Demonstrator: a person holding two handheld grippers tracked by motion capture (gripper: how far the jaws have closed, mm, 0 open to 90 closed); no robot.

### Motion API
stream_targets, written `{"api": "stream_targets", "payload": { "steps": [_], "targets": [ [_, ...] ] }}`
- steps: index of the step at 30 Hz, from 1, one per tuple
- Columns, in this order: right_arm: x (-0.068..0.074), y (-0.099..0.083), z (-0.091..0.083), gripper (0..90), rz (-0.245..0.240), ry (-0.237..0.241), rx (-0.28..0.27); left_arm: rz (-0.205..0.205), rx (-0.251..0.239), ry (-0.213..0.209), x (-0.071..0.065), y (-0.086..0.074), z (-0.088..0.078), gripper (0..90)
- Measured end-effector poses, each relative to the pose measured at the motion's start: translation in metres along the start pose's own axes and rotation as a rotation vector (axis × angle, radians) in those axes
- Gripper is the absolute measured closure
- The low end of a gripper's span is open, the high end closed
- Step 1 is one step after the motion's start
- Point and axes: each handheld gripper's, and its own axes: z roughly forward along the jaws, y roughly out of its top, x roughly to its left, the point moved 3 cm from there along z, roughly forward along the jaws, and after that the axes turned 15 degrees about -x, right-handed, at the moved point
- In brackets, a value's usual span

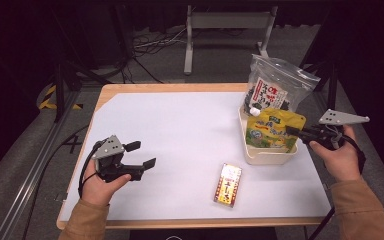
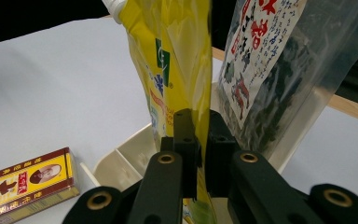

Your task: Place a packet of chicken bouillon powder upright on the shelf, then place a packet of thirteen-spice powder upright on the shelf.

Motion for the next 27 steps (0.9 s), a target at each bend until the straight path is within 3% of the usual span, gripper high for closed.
{"api": "stream_targets", "payload": {
  "steps": [7,12,19,20,27],
  "targets": [
    [0.002,-0.002,-0.002,85.9,0.003,-0.008,0.003,-0.019,0.004,-0.009,-0.004,-0.002,0.007,16.9],
    [0.005,-0.002,-0.003,81.0,0.006,-0.01,0.007,-0.01,0.022,-0.013,-0.006,-0.002,0.013,15.4],
    [0.012,-0.001,-0.009,61.8,0.03,-0.033,0.001,-0.006,0.047,-0.032,-0.013,-0.002,0.026,14.3],
    [0.014,-0.001,-0.013,56.2,0.016,-0.046,-0.005,-0.002,0.054,-0.031,-0.014,-0.002,0.027,14.1],
    [0.022,0.003,-0.022,44.0,0.003,-0.095,-0.008,-0.005,0.083,-0.032,-0.021,-0.001,0.037,13.7]
  ]
}}
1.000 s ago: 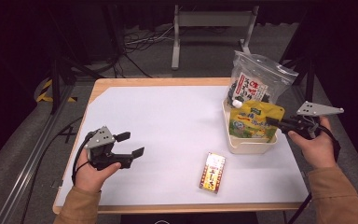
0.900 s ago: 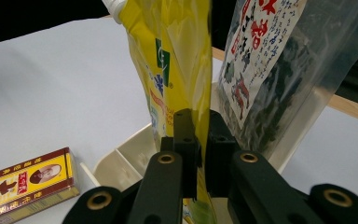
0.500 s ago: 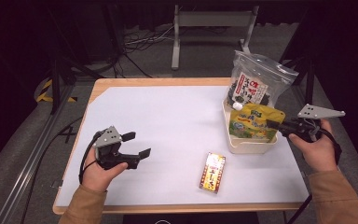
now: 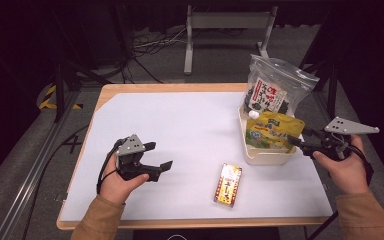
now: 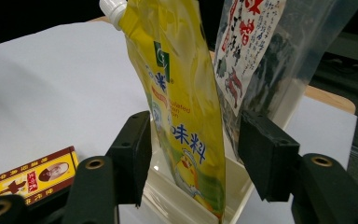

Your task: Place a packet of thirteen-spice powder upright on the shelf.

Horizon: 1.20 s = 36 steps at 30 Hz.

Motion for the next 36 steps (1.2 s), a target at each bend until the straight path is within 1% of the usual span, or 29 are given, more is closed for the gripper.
{"api": "stream_targets", "payload": {
  "steps": [2,3,4,5,6,8,9,11,14,16,20,23,24,25,27,28,29,32,36],
  "targets": [
    [0.002,0.0,-0.003,42.1,-0.01,-0.03,0.007,-0.01,0.01,0.002,-0.003,0.001,0.002,13.7],
    [0.003,0.0,-0.005,42.1,-0.015,-0.041,0.012,-0.014,0.014,-0.006,-0.005,0.001,0.004,13.6],
    [0.004,0.0,-0.007,42.2,-0.028,-0.06,0.018,-0.007,0.015,-0.009,-0.007,0.002,0.006,13.5],
    [0.005,-0.001,-0.009,42.5,-0.042,-0.068,0.025,-0.009,0.019,-0.01,-0.008,0.002,0.007,13.4],
    [0.006,-0.001,-0.01,42.5,-0.046,-0.071,0.027,-0.008,0.026,-0.014,-0.01,0.002,0.009,13.3],
    [0.009,-0.003,-0.012,42.4,-0.049,-0.072,0.033,-0.001,0.036,-0.019,-0.013,0.003,0.012,13.0],
    [0.01,-0.003,-0.013,42.3,-0.049,-0.074,0.034,-0.009,0.042,-0.024,-0.015,0.003,0.014,12.9],
    [0.013,-0.005,-0.015,41.8,-0.048,-0.074,0.031,-0.008,0.043,-0.03,-0.017,0.004,0.016,12.9],
    [0.015,-0.007,-0.016,41.3,-0.042,-0.077,0.034,-0.009,0.062,-0.036,-0.022,0.005,0.023,12.9],
    [0.017,-0.011,-0.017,41.2,-0.042,-0.087,0.038,-0.015,0.068,-0.046,-0.025,0.005,0.028,12.9],
    [0.019,-0.018,-0.018,41.2,-0.03,-0.104,0.033,-0.015,0.085,-0.059,-0.031,0.003,0.038,12.8],
    [0.022,-0.022,-0.021,41.1,-0.023,-0.11,0.021,-0.016,0.091,-0.075,-0.037,0.003,0.045,12.7],
    [0.023,-0.023,-0.021,40.9,-0.021,-0.11,0.015,-0.021,0.096,-0.08,-0.039,0.003,0.047,12.6],
    [0.024,-0.024,-0.022,40.6,-0.018,-0.106,0.021,-0.021,0.096,-0.08,-0.039,0.003,0.047,12.6],
    [0.026,-0.025,-0.023,40.4,-0.028,-0.108,0.031,-0.015,0.097,-0.093,-0.043,0.004,0.053,12.5],
    [0.026,-0.025,-0.023,40.3,-0.029,-0.109,0.03,-0.018,0.103,-0.104,-0.048,0.004,0.058,12.5],
    [0.026,-0.025,-0.023,40.3,-0.029,-0.109,0.03,-0.018,0.103,-0.104,-0.048,0.004,0.058,12.4],
    [0.029,-0.027,-0.025,40.0,-0.034,-0.106,0.034,-0.017,0.114,-0.119,-0.055,0.003,0.067,12.4],
    [0.031,-0.029,-0.025,39.4,-0.031,-0.098,0.039,-0.017,0.123,-0.121,-0.065,0.002,0.077,12.1]
  ]
}}
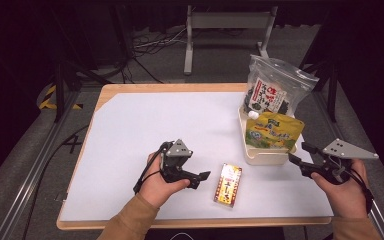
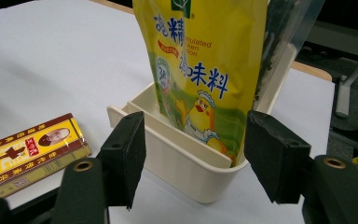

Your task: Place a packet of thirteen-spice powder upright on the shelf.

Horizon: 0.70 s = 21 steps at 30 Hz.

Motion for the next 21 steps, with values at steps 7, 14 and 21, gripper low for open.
{"api": "stream_targets", "payload": {
  "steps": [7,14,21],
  "targets": [
    [0.002,0.0,0.001,37.8,0.0,0.002,-0.002,-0.013,0.006,-0.01,-0.012,0.0,0.012,11.1],
    [0.005,0.002,0.003,35.2,0.002,0.005,-0.012,-0.036,0.03,0.009,-0.02,-0.001,0.023,11.1],
    [0.002,0.006,-0.002,34.6,0.009,-0.009,-0.03,-0.072,0.091,0.019,-0.026,-0.006,0.036,8.9]
  ]
}}
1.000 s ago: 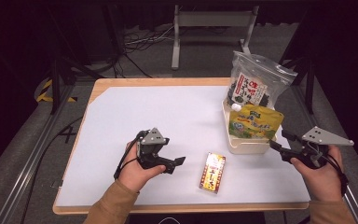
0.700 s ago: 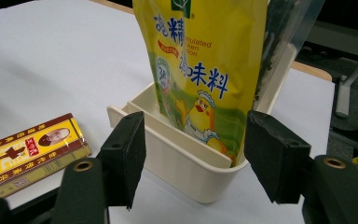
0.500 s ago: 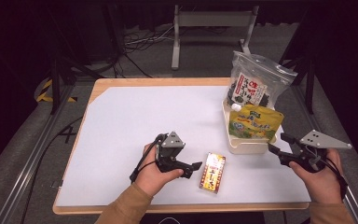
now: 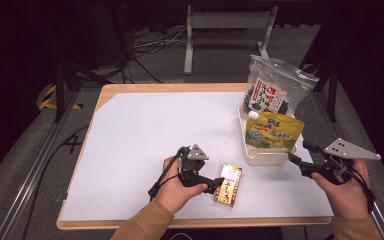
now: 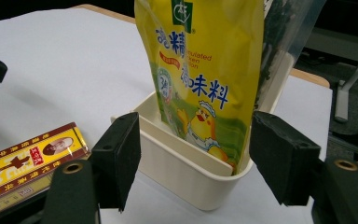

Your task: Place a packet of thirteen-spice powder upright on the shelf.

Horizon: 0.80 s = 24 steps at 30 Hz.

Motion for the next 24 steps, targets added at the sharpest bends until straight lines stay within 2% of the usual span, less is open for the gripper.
{"api": "stream_targets", "payload": {
  "steps": [6,16,24],
  "targets": [
    [0.0,0.002,-0.002,33.8,0.006,0.001,-0.013,0.021,0.047,0.014,-0.008,-0.001,0.015,8.4],
    [0.004,0.001,0.004,32.4,0.004,0.022,-0.005,0.018,0.104,0.042,-0.014,-0.005,0.034,7.3],
    [0.005,0.003,0.003,32.1,-0.004,0.019,-0.021,0.03,0.138,0.038,-0.023,-0.011,0.046,6.0]
  ]
}}
